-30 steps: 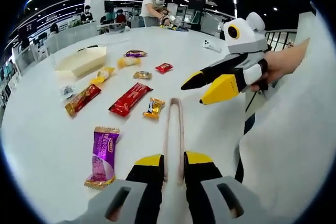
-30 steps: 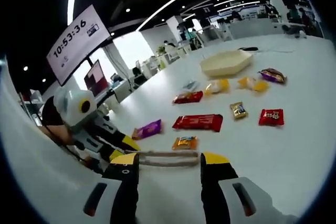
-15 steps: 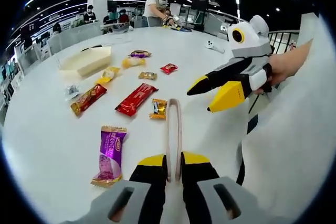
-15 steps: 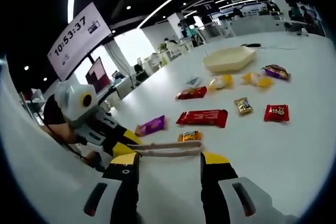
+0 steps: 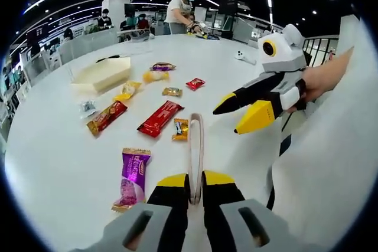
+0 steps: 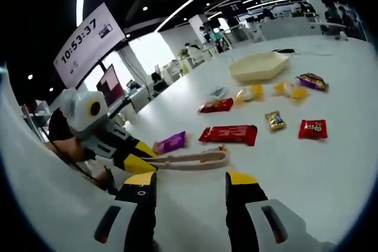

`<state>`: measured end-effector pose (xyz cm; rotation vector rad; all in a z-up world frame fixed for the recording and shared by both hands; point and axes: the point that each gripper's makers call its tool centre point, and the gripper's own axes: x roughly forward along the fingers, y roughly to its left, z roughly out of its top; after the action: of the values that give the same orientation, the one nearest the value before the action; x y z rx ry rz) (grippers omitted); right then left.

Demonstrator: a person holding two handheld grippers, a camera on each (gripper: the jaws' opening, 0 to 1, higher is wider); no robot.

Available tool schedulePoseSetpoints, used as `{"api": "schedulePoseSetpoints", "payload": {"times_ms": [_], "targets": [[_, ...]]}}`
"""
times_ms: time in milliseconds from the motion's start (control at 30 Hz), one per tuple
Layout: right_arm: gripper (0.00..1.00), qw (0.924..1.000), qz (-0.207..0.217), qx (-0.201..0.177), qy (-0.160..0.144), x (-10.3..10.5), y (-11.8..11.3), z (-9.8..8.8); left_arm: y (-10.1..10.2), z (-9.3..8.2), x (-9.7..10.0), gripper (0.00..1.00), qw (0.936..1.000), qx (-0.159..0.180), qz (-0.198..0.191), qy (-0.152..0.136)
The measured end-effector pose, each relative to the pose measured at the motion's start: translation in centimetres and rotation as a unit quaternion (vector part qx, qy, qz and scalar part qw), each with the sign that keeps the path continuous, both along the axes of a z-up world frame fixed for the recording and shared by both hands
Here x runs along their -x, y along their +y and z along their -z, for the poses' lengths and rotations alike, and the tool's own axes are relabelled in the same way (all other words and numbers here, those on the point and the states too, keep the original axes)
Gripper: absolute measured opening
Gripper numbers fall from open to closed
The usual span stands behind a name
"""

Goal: Place the target food into the container with the food tongs after gripping and lifting it, then release it inside without dropping or visibly crushing the food.

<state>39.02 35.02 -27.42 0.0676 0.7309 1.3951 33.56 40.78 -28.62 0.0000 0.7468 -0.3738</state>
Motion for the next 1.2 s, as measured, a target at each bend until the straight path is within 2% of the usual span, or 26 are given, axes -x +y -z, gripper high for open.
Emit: {"api": "schedulePoseSetpoints", "payload": {"times_ms": [167, 300, 500, 633, 833, 1200], "targets": [[0.47, 1.0, 0.002, -0.001, 0.002, 0.0, 0.0, 0.1, -0.1, -0.3, 0.0, 0.05, 1.0, 0.003, -0.002, -0.001], [0.46, 0.9999, 0.007, -0.002, 0.008, 0.1, -0.3, 0.2, 0.3, -0.3, 0.0, 0.06, 0.9997, 0.01, -0.022, 0.007], [0.46, 0.9998, 0.014, -0.003, 0.017, 0.3, -0.6, 0.4, 0.4, -0.8, -0.2, 0.06, 0.9987, 0.035, -0.036, 0.007], [0.46, 0.9996, 0.016, -0.004, 0.021, 0.4, -0.6, 0.4, 0.6, -1.1, -0.4, 0.07, 0.9945, 0.083, -0.064, 0.004], [0.46, 0.9992, 0.026, -0.01, 0.029, 0.1, -0.7, 0.1, 1.5, -1.7, -0.6, 0.07, 0.99, 0.11, -0.088, -0.01], [0.47, 0.9988, 0.024, -0.022, 0.038, 0.1, -0.2, -0.6, 1.3, -2.2, -0.5, 0.08, 0.988, 0.122, -0.093, -0.016]]}}
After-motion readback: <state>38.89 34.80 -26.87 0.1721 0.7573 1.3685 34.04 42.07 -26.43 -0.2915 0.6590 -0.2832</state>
